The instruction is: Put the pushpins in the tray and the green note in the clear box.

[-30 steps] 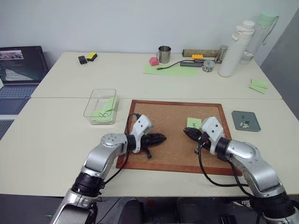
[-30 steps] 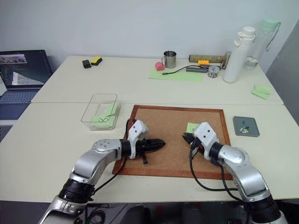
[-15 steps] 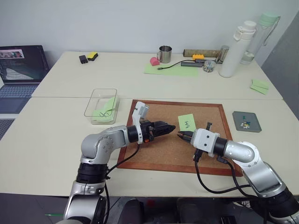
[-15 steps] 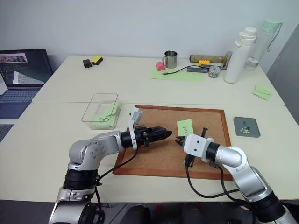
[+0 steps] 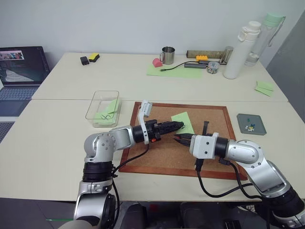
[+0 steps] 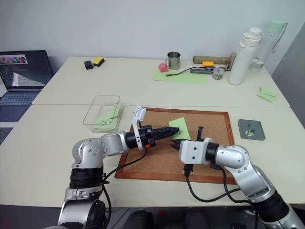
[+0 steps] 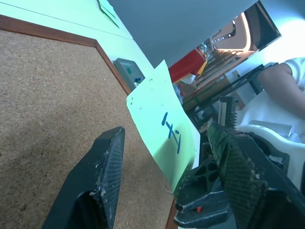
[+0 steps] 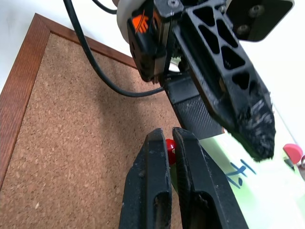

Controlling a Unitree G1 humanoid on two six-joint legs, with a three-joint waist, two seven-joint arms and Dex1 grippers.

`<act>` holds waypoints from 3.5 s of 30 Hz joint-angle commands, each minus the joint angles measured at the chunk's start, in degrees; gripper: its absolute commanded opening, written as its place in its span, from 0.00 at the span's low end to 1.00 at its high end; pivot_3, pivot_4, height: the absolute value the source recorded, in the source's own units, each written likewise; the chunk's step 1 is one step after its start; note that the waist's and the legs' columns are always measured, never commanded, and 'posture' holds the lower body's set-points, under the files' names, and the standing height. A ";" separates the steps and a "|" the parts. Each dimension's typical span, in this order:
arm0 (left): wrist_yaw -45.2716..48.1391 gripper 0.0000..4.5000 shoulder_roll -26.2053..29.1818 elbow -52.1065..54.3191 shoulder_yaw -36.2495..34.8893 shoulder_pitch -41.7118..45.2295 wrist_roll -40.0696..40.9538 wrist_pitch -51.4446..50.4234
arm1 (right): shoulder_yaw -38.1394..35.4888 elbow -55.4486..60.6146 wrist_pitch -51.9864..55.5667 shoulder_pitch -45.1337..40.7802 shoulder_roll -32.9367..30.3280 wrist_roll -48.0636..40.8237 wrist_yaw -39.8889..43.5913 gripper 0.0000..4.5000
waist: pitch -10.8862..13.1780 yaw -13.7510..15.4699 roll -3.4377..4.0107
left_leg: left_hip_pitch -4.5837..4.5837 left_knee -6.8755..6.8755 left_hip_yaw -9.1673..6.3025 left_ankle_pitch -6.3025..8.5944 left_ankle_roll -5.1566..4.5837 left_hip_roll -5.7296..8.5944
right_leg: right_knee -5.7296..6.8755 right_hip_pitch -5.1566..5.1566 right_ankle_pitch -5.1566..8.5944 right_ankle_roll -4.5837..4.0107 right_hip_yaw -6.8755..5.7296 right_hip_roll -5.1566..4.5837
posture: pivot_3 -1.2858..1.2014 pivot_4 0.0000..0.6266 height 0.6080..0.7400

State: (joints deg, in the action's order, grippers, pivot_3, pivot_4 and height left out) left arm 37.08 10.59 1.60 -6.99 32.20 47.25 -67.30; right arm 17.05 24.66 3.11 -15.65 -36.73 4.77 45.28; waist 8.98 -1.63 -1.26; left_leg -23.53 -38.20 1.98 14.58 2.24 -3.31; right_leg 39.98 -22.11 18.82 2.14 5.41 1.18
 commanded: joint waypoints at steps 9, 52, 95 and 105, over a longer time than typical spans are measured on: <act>2.61 0.28 0.26 1.45 0.58 -0.35 2.45 3.39 | -0.63 1.49 -1.65 -0.42 0.55 0.17 0.98 0.00 | 0.00 0.00 0.00 | 0.00 0.00 0.00 0.00 0.00 0.00 | 0.00 0.00 0.00 0.00 0.00 0.00 | 0.52 0.24 1.00; 14.21 0.01 7.02 6.13 27.07 6.41 -28.13 42.34 | -43.40 -24.82 28.43 -1.64 7.99 -13.85 -28.51 0.00 | 0.01 0.12 0.01 | 0.01 0.09 0.05 0.03 -0.17 0.71 | -0.03 0.04 0.00 0.00 0.12 -0.36 | 0.52 0.24 1.00; -13.30 0.00 22.26 -12.61 -0.26 9.81 -39.79 37.59 | -31.72 14.90 45.22 2.35 -0.66 -51.57 -12.27 0.69 | 0.11 -0.08 0.04 | -0.06 0.11 -0.17 0.08 -0.30 0.58 | -0.02 0.02 0.01 0.03 -0.03 -0.33 | 0.52 0.24 1.00; -15.79 0.10 23.42 -10.25 2.45 2.29 -44.09 34.39 | -27.14 13.62 44.37 0.61 0.20 -49.28 -14.67 0.70 | 0.13 1.37 -0.15 | -0.34 0.00 -0.36 0.06 -0.32 0.51 | 0.00 -0.12 0.01 0.03 -0.27 -0.49 | 0.52 0.24 1.00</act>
State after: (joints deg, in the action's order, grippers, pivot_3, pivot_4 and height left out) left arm 21.89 33.54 -12.50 -4.51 34.70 4.02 -32.54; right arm -8.93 37.58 49.07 -14.89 -36.03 -44.54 31.04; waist 9.12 -0.26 -1.41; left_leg -23.88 -38.20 1.62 14.63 1.91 -2.80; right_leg 40.00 -22.23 18.83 2.17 5.13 0.69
